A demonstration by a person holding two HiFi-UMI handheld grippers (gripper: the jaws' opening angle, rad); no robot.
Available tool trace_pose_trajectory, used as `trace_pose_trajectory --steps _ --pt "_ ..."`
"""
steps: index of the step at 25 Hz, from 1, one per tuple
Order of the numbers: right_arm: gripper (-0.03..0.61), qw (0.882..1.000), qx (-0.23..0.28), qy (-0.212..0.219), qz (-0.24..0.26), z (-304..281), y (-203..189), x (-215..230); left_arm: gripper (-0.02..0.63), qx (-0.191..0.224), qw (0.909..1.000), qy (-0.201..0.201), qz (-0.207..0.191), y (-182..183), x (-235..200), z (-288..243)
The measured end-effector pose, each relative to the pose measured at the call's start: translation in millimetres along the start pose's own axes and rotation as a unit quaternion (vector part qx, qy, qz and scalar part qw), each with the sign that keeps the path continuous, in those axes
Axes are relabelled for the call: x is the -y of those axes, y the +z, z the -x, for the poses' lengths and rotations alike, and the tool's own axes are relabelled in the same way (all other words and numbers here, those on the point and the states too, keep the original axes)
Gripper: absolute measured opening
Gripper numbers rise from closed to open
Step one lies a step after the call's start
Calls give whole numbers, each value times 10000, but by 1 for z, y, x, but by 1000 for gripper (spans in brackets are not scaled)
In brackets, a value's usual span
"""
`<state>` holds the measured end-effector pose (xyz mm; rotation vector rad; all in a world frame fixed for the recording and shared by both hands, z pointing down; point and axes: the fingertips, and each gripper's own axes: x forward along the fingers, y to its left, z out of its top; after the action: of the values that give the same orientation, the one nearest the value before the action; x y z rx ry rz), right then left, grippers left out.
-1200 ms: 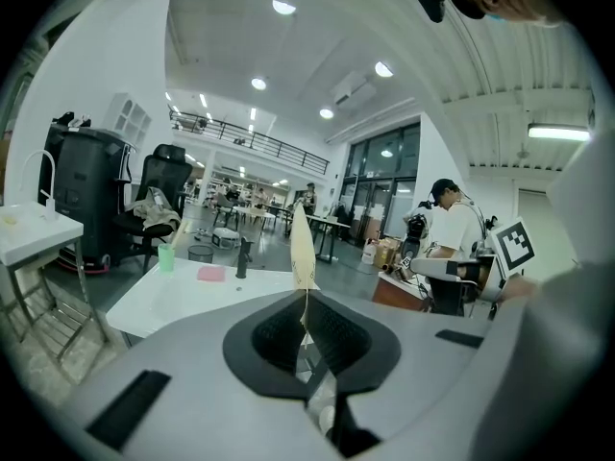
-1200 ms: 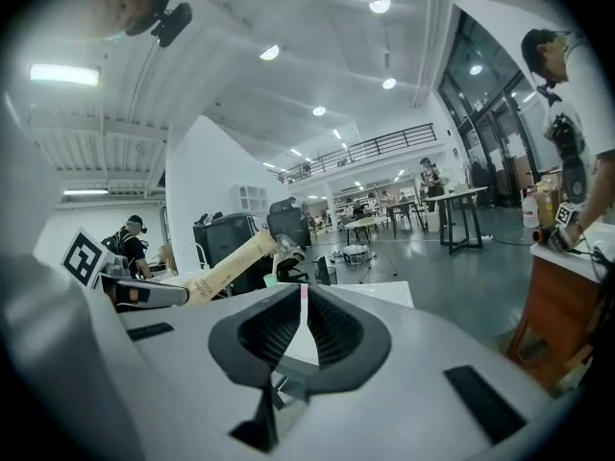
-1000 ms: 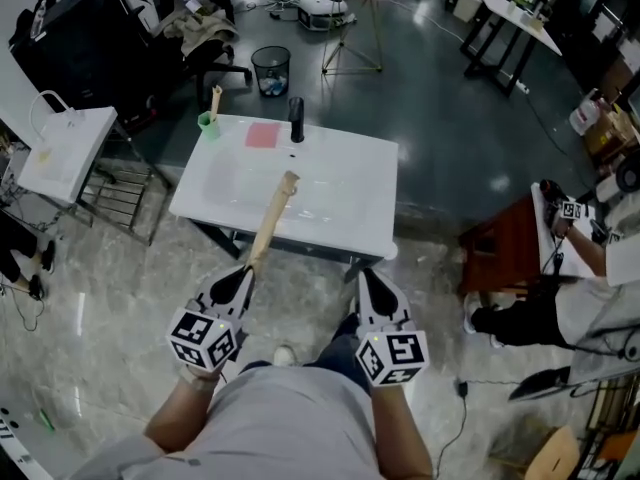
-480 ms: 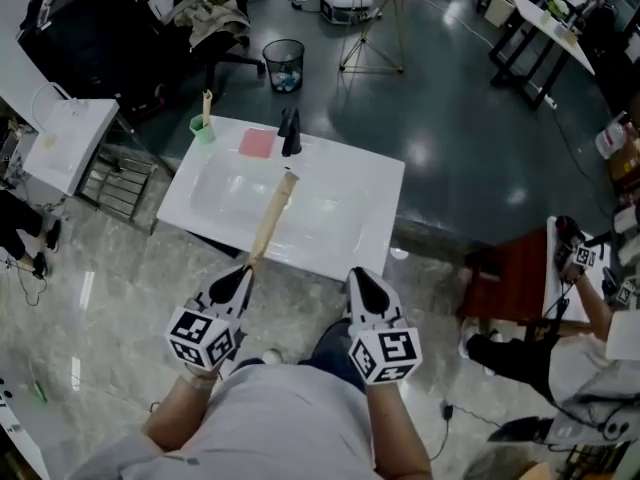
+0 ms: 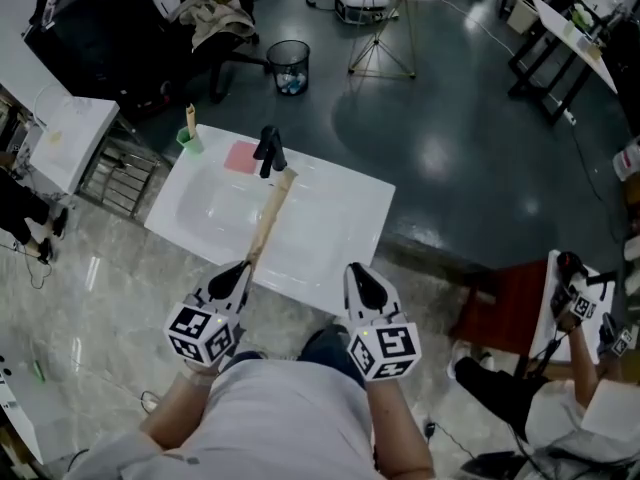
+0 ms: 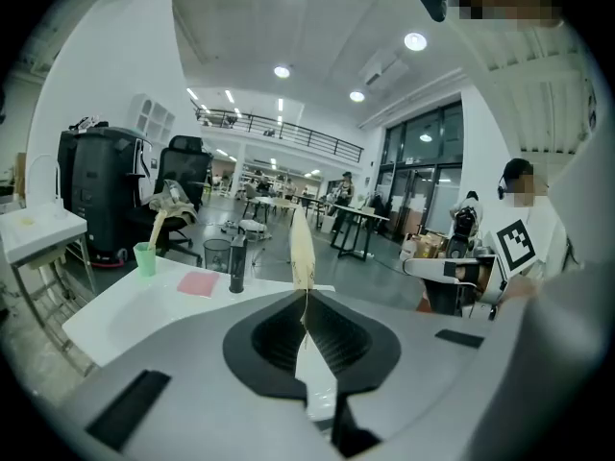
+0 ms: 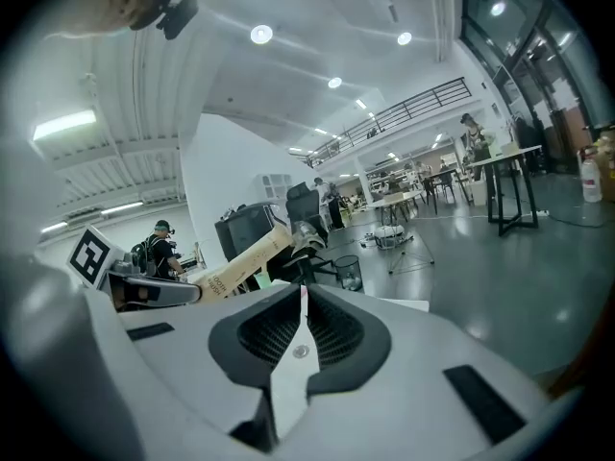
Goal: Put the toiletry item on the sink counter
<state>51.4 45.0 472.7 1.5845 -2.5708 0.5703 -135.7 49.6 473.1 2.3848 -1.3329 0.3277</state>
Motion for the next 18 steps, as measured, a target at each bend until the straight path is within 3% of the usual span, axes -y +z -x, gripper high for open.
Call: trace_pose_trajectory --steps 7,18 --pt "32 9996 -155 248 60 -7 41 84 18 42 9997 166 167 35 50 -76" --pt "32 9992 -356 119 114 -33 86 144 18 -231 9989 -102 384 69 68 -158"
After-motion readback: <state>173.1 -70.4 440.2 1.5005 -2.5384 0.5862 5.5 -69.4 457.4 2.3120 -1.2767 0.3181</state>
